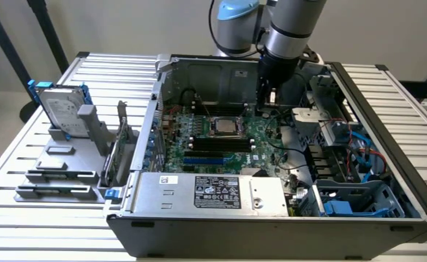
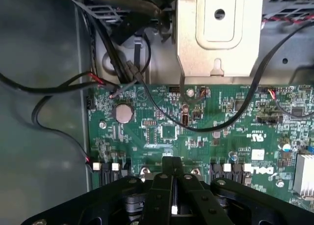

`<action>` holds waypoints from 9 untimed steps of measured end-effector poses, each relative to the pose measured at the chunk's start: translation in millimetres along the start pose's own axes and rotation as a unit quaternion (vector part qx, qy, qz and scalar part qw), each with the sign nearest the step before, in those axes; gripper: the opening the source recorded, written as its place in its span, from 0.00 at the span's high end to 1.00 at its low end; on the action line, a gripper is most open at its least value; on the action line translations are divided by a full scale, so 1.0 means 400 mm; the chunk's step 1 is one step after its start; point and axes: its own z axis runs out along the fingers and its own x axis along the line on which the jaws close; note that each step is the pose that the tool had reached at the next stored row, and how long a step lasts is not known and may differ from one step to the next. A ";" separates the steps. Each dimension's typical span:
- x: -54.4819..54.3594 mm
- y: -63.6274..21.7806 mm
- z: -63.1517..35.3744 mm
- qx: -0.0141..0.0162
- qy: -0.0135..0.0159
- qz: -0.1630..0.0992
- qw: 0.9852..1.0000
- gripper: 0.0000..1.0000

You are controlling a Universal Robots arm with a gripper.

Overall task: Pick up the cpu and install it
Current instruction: 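Close the cpu cover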

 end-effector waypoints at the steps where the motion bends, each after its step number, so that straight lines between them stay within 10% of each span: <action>1: 0.000 -0.003 0.000 0.004 0.000 0.000 1.000 0.89; 9: -0.001 -0.054 0.004 0.023 0.000 0.001 1.000 0.89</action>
